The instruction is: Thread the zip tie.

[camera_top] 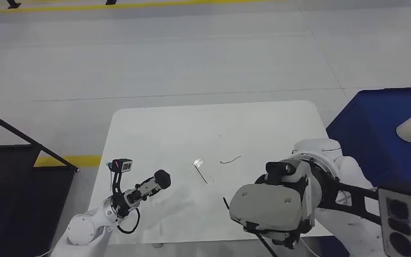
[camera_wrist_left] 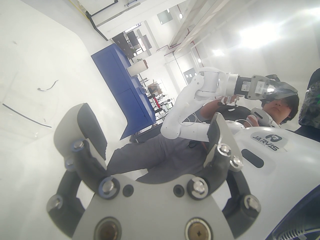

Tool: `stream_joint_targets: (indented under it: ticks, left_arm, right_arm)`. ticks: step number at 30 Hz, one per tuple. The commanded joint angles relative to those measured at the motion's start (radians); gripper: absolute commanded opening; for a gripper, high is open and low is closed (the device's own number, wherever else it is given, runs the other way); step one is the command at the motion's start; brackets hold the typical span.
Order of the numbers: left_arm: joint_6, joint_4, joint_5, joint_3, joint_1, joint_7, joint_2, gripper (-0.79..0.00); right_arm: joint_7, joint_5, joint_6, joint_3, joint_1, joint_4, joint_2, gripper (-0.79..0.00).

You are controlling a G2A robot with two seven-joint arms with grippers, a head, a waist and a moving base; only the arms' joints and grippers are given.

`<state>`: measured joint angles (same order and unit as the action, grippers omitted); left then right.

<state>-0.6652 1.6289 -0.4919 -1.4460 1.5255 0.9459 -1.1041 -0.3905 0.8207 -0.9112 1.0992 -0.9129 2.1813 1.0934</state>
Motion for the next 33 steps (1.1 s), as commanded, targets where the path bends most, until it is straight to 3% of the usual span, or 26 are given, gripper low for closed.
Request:
stream_joint_targets:
  ticks: [1,3,5,9,11,13,19,23,25,27,33]
  left_arm:
    - [0.0,0.0,0.0,0.0,0.0,0.0,0.0,0.0]
    - [0.0,0.0,0.0,0.0,0.0,0.0,0.0,0.0]
    - [0.0,0.0,0.0,0.0,0.0,0.0,0.0,0.0]
    - [0.0,0.0,0.0,0.0,0.0,0.0,0.0,0.0]
    - [0.0,0.0,0.0,0.0,0.0,0.0,0.0,0.0]
    - [0.0,0.0,0.0,0.0,0.0,0.0,0.0,0.0]
    - [0.0,0.0,0.0,0.0,0.0,0.0,0.0,0.0]
    - [0.0,0.0,0.0,0.0,0.0,0.0,0.0,0.0]
    - [0.0,0.0,0.0,0.0,0.0,0.0,0.0,0.0]
    - [0.0,0.0,0.0,0.0,0.0,0.0,0.0,0.0]
    - [0.025,0.015,0.002,0.01,0.002,0.006,0.0,0.0]
  right_arm:
    - [0.0,0.0,0.0,0.0,0.0,0.0,0.0,-0.785]
    - [0.094,0.152,0.02,0.044,0.013,0.008,-0.005,-0.785]
    - [0.097,0.282,0.03,0.105,-0.004,-0.015,-0.011,-0.785]
    - [-0.033,0.538,0.057,0.28,-0.096,-0.127,-0.029,-0.785]
    - [-0.152,0.595,0.055,0.355,-0.173,-0.234,-0.039,-0.785]
    - [-0.195,0.799,0.046,0.43,-0.213,-0.277,-0.056,-0.785]
    - [-0.47,1.237,0.088,0.494,-0.308,-0.39,-0.104,-0.785]
    - [-0.595,1.336,0.116,0.487,-0.325,-0.48,-0.124,-0.785]
    - [-0.627,1.276,0.109,0.451,-0.333,-0.513,-0.128,-0.785]
    - [-0.612,1.184,0.093,0.405,-0.325,-0.504,-0.135,-0.785]
    - [-0.612,1.184,0.093,0.405,-0.325,-0.504,-0.135,-0.785]
